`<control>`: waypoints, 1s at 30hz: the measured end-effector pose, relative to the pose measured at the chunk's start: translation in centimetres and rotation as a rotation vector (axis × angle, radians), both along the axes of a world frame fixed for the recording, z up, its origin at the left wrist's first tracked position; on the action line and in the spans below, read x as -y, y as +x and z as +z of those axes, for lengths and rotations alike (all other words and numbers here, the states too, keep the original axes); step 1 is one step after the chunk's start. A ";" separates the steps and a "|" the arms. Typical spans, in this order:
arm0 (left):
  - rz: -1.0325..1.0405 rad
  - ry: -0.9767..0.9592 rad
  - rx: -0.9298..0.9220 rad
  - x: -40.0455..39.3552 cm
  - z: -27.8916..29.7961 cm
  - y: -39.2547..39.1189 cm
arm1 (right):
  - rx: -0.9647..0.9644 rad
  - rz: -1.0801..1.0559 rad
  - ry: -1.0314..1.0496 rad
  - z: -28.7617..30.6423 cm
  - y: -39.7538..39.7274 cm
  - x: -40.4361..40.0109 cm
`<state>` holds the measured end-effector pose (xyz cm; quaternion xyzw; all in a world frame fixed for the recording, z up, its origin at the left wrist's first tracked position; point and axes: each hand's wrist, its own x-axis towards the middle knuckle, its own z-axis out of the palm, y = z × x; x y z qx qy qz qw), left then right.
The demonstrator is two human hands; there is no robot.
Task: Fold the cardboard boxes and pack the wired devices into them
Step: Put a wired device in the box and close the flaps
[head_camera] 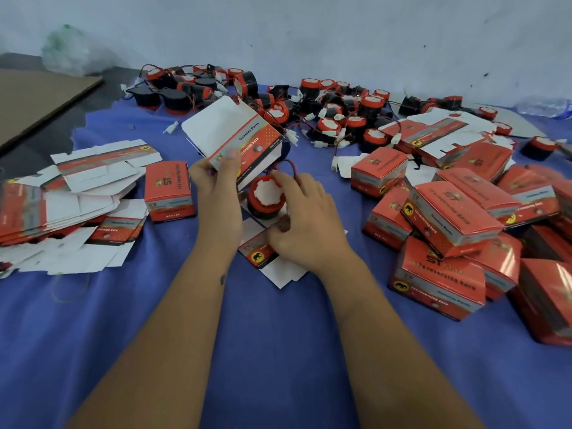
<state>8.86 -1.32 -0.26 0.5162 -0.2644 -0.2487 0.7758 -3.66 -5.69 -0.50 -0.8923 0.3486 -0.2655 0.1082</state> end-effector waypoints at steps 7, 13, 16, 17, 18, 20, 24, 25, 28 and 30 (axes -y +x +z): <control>0.008 -0.010 -0.062 -0.2 0.3 0.2 | 0.226 -0.006 0.220 -0.3 0.9 -0.1; 0.064 0.001 -0.177 -0.2 0.4 0.8 | 1.026 0.165 1.121 1.3 -0.5 0.1; 0.011 0.007 -0.145 -0.2 0.5 0.6 | 1.297 0.267 1.371 1.7 -1.1 0.4; -0.004 0.012 -0.117 -0.1 0.4 0.6 | 1.338 0.258 1.357 1.8 -1.2 0.4; -0.009 0.026 -0.072 -0.1 0.3 0.6 | 1.379 0.232 1.301 1.9 -1.1 0.4; -0.006 0.067 0.066 0.0 -0.1 0.7 | 1.439 0.156 1.128 2.2 -0.9 0.1; -0.053 0.187 0.335 0.0 -1.0 0.7 | 1.318 -0.045 0.756 2.4 -0.6 -0.4; -0.060 0.210 0.374 0.0 -1.1 0.6 | 1.259 -0.082 0.671 2.3 -0.6 -0.5; -0.073 0.229 0.475 -0.1 -1.1 0.2 | 1.101 -0.091 0.403 2.1 -0.5 -1.2; -0.072 0.214 0.537 -0.3 -0.9 -0.2 | 1.032 -0.019 0.286 1.8 -0.2 -1.5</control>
